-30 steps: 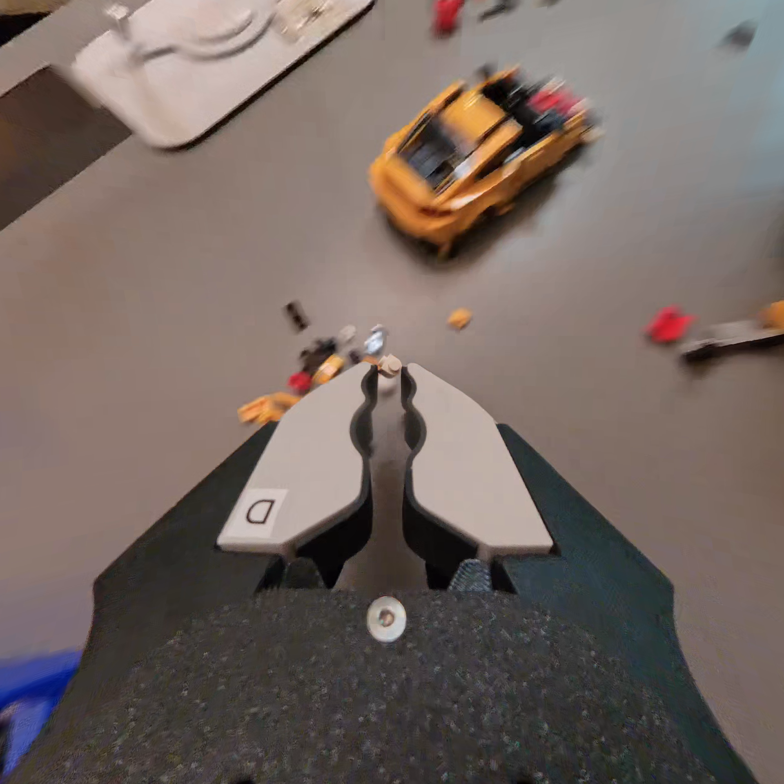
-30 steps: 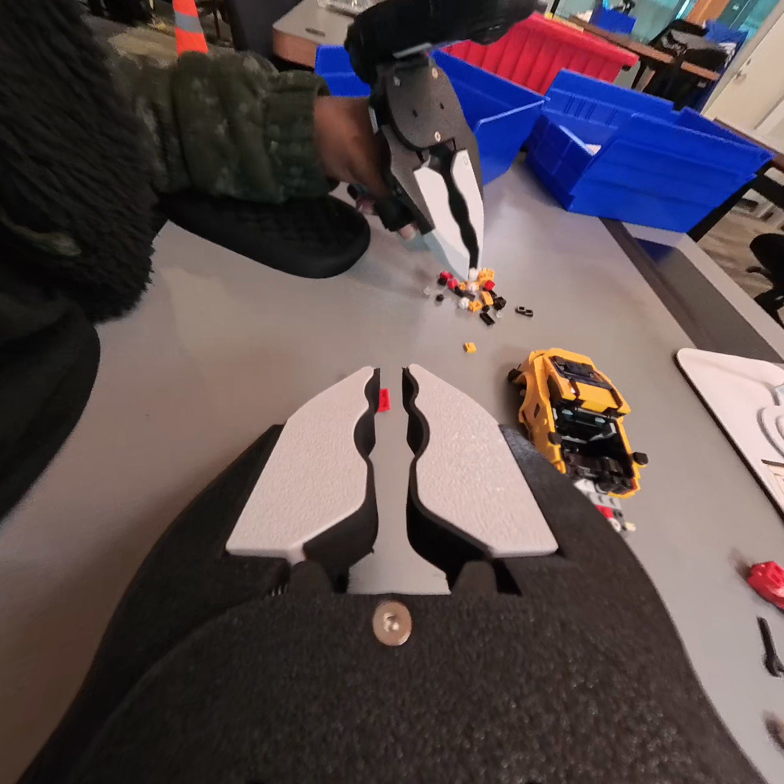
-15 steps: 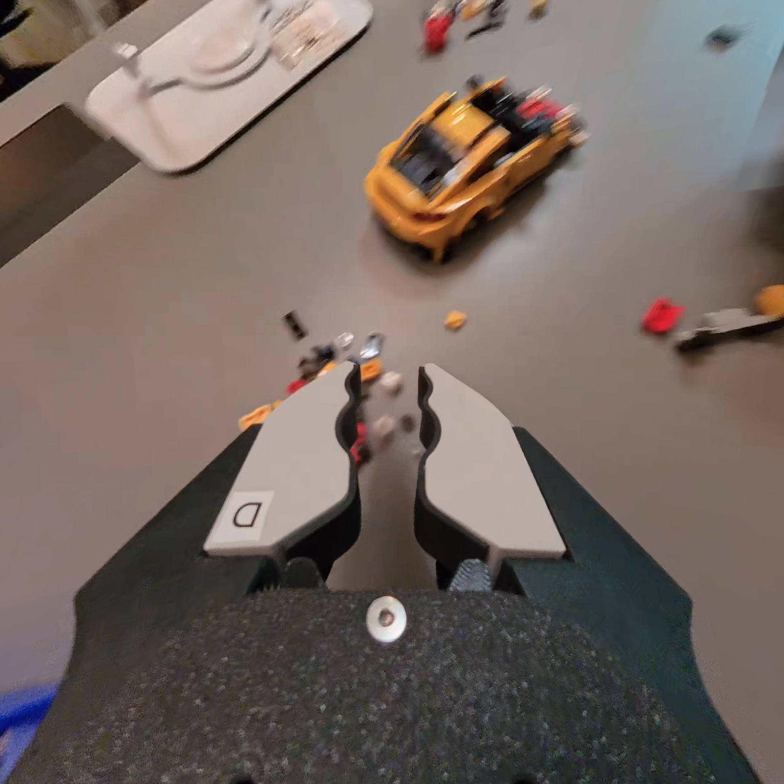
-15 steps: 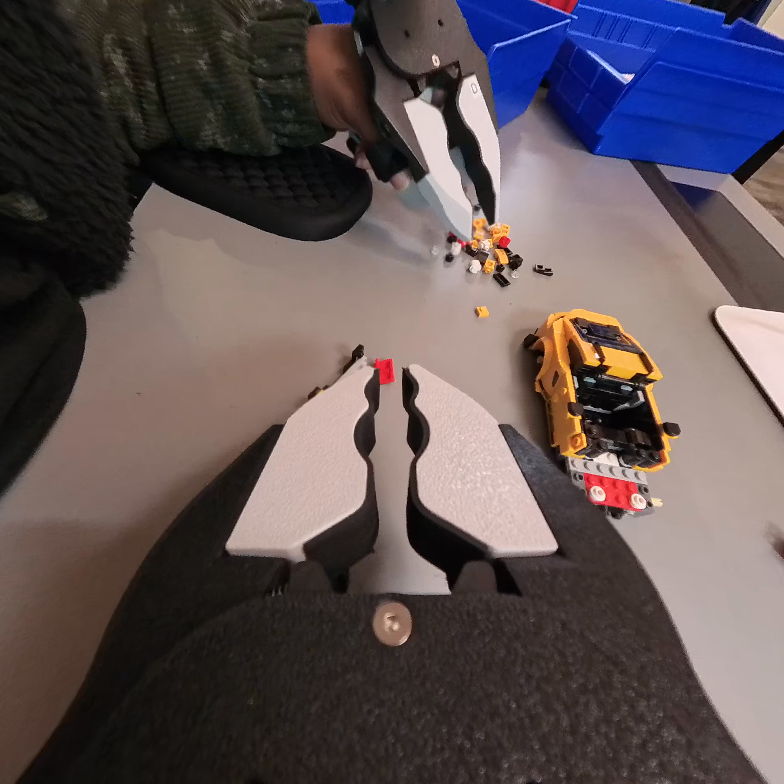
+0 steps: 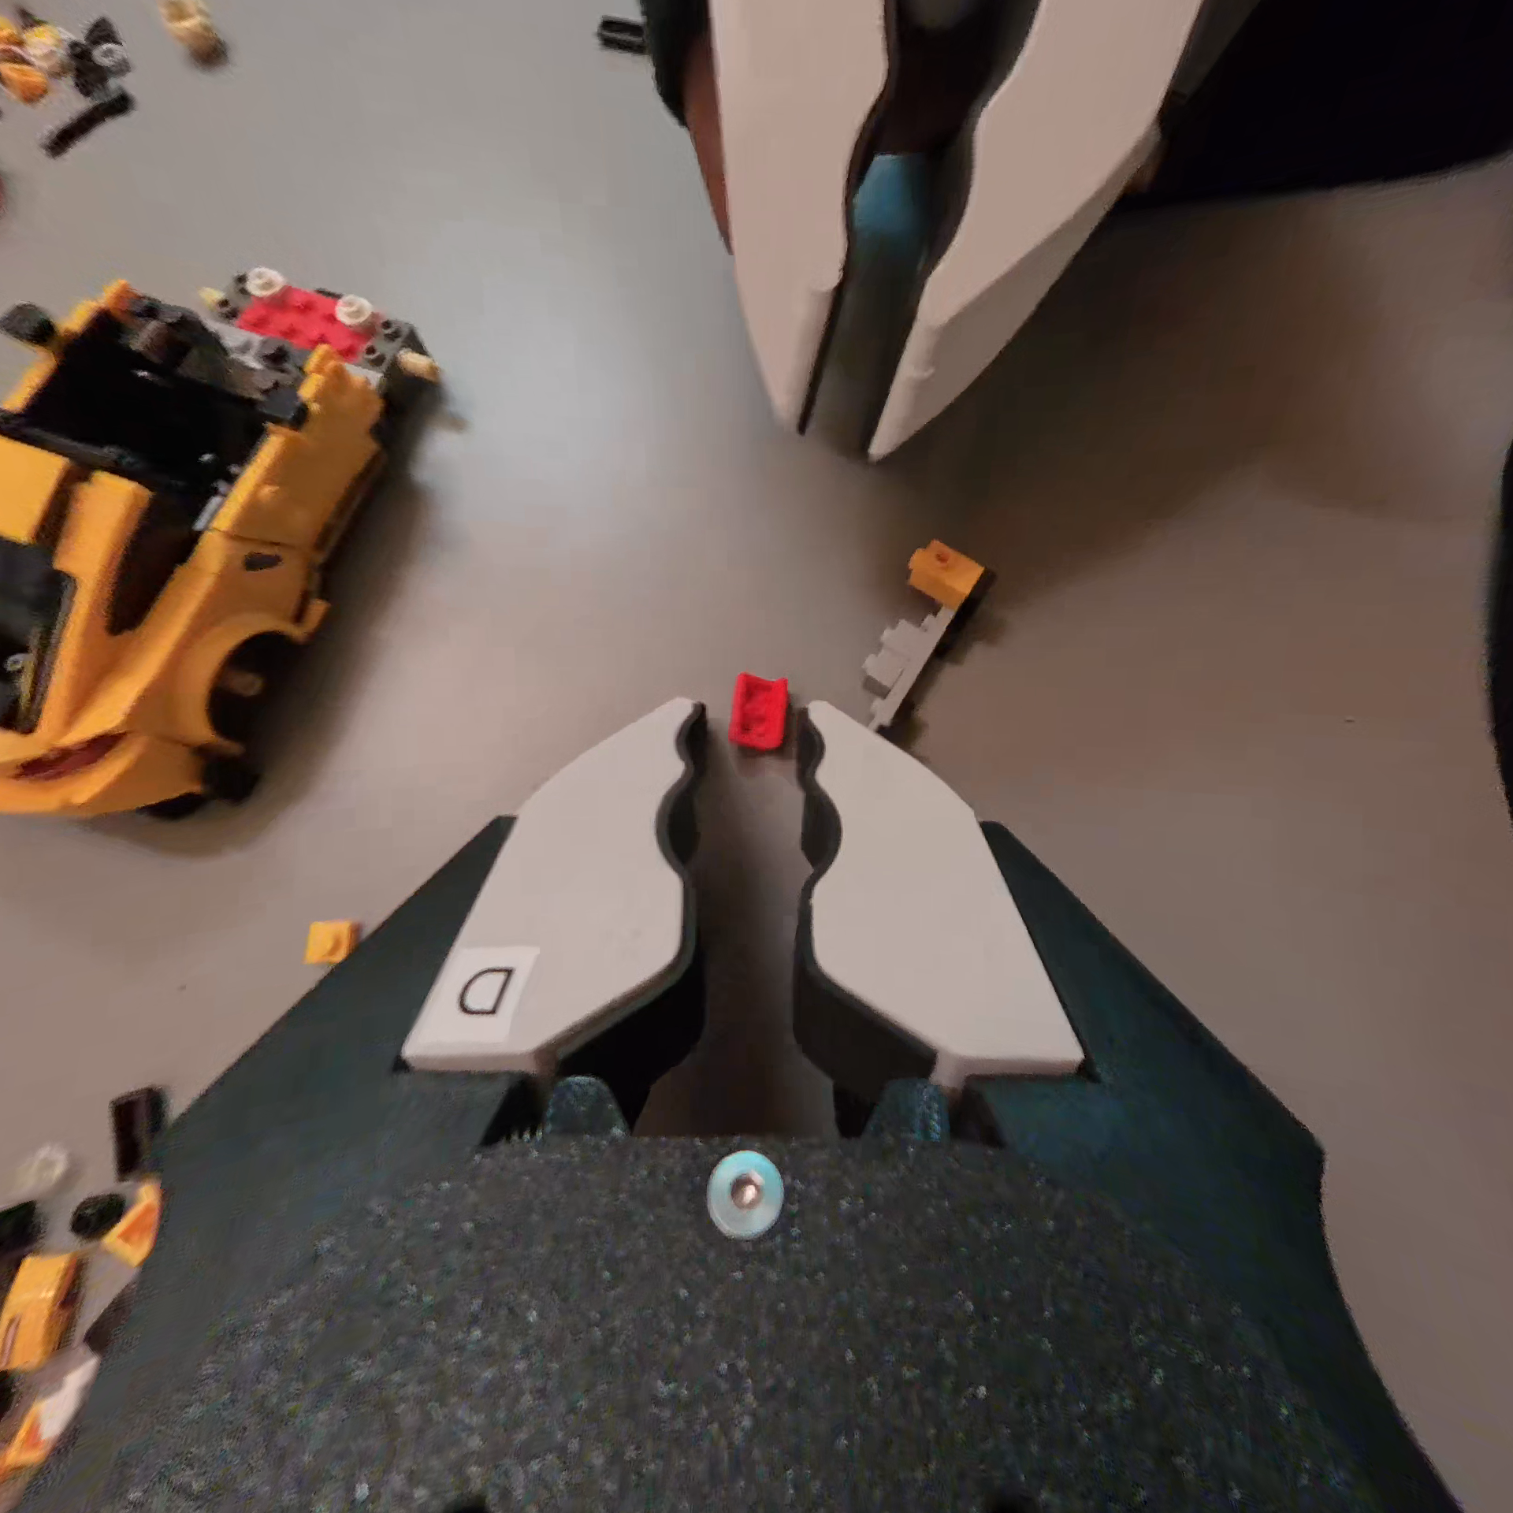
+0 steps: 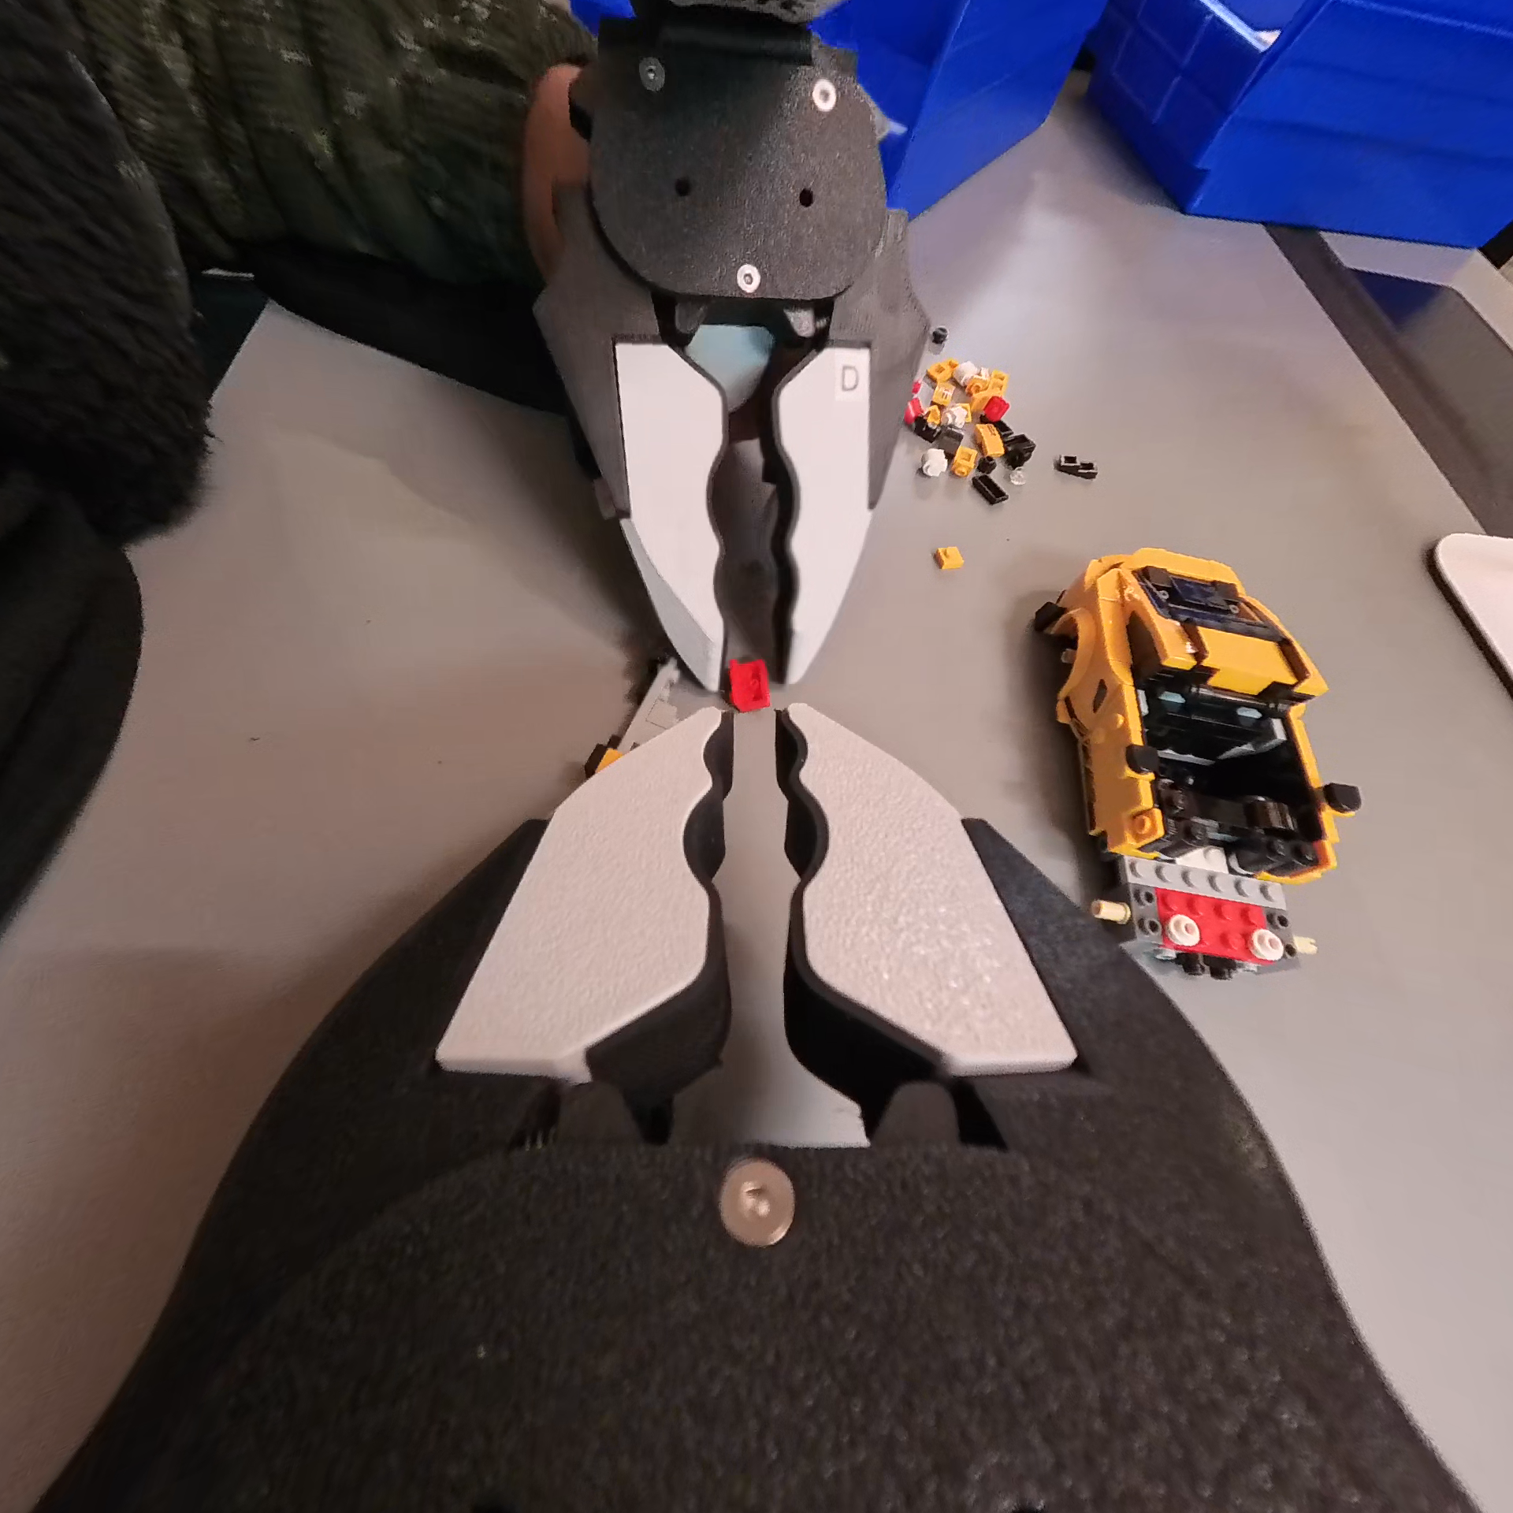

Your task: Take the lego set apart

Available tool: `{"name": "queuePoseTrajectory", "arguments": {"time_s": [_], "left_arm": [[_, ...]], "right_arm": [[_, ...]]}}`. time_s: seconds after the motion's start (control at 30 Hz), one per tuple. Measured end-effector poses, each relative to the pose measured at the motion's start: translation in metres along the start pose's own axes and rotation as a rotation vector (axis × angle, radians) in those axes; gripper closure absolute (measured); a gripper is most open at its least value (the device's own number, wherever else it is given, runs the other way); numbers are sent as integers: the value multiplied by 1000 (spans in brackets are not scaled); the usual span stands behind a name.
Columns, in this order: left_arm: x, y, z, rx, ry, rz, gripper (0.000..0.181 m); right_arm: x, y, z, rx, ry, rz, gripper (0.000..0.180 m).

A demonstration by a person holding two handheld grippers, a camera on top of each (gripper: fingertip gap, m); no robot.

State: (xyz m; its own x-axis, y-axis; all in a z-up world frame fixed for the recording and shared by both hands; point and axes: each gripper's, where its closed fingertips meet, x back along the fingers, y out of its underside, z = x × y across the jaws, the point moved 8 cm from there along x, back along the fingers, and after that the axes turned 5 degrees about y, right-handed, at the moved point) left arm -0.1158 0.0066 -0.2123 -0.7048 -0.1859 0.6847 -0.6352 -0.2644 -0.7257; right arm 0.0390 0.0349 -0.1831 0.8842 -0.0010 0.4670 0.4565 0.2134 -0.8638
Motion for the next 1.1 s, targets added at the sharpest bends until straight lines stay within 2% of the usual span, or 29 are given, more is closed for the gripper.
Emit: {"name": "queuePoseTrajectory", "arguments": {"time_s": [0.03, 0.13, 0.23, 0.37, 0.5, 0.63, 0.7, 0.8, 0.93, 1.1], "left_arm": [[-2, 0, 1, -5, 10, -11, 168], [3, -2, -1, -26, -60, -31, 168], [24, -9, -5, 7, -114, 79, 168], [83, -12, -17, 68, -383, 288, 168], [159, 7, -20, 169, -707, 502, 168], [234, 56, -19, 387, -1069, 517, 168], [256, 80, -18, 507, -1144, 524, 168], [264, 107, -22, 666, -1136, 451, 168], [254, 133, -30, 797, -1129, 323, 166], [242, 141, -37, 836, -1134, 289, 139]], "right_arm": [[0, 0, 0, -3, 2, -1, 170], [2, 0, 6, -24, 47, 4, 171], [9, -1, 19, -74, 162, 34, 171], [27, -2, 46, -200, 378, 120, 172], [47, 3, 67, -334, 535, 206, 179], [60, 6, 76, -368, 648, 236, 180], [62, 7, 78, -375, 669, 240, 180], [62, 9, 79, -388, 669, 235, 180], [60, 9, 79, -383, 657, 226, 180], [59, 10, 78, -389, 632, 223, 180]]}}
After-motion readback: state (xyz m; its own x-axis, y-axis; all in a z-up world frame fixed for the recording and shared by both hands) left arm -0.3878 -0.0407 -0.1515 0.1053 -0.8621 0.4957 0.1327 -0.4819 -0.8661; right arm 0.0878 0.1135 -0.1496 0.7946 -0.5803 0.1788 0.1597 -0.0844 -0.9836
